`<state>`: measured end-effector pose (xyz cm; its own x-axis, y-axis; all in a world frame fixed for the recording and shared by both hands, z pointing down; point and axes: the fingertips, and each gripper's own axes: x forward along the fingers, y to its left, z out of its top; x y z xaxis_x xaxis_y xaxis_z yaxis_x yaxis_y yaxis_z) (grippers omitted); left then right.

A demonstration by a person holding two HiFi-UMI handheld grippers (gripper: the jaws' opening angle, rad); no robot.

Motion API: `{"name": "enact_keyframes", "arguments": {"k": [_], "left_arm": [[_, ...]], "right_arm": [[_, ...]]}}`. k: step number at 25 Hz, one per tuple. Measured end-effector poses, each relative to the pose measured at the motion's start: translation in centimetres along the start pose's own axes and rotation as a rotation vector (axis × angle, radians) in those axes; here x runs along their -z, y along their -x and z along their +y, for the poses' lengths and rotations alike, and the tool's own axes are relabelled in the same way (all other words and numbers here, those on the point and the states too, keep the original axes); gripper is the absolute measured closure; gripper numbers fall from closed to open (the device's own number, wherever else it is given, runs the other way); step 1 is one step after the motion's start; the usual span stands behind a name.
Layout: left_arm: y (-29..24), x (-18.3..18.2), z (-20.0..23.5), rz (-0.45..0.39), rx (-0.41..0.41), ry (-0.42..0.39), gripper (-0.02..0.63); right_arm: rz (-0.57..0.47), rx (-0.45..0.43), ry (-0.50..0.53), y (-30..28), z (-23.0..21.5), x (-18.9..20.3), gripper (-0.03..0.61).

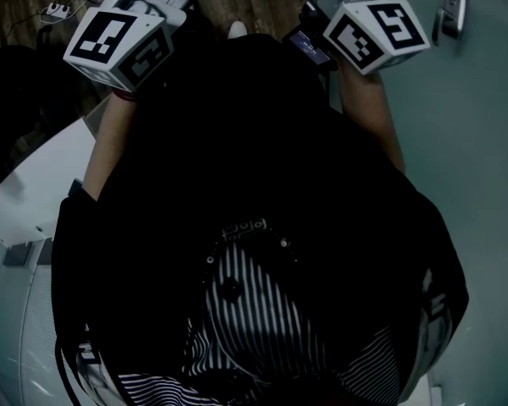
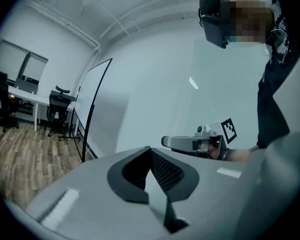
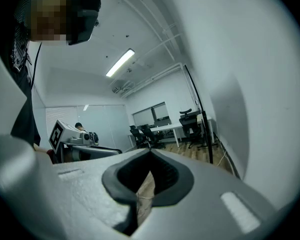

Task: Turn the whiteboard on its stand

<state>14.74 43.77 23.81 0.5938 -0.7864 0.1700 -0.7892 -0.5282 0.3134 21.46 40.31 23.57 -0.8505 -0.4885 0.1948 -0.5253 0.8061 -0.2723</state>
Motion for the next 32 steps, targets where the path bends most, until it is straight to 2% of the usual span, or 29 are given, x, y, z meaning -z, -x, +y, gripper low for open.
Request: {"name": "enact_keyframes", "arguments": {"k": [4,7,10,16,22,32], "left_arm": [[-3.3,0.5,-0.2,0.011,0.029,-0.032,0.614],[-5.1,1.5,1.0,0.009,0.046,-0.043,0.614],[-6.1,1.3,3.0,-0.001,0.059,-0.031,0.614],[-6.6,-0.2,10.1,-0.005,0.062,-0.006,0.614],[-6.9,-3.7,16.8,-0.032,0.110,-0.019,0.614],[-7.5,-6.8,27.5,-0.023,0.162,-0.012,0.614]], "right_arm": [[-0.006,0.025,-0.005,0.7,-2.5,0.5,0.578],[-0.004,0.038,-0.006,0.0,-4.2,1.9,0.578],[-0.006,0.052,-0.007,-1.8,-5.2,1.8,0.578],[0.011,0.059,0.003,-8.8,-6.4,0.2,0.578],[0.051,0.067,0.057,-16.5,-6.8,-1.7,0.578],[0.089,0.101,0.058,-27.3,-7.7,-4.1,0.578]]}}
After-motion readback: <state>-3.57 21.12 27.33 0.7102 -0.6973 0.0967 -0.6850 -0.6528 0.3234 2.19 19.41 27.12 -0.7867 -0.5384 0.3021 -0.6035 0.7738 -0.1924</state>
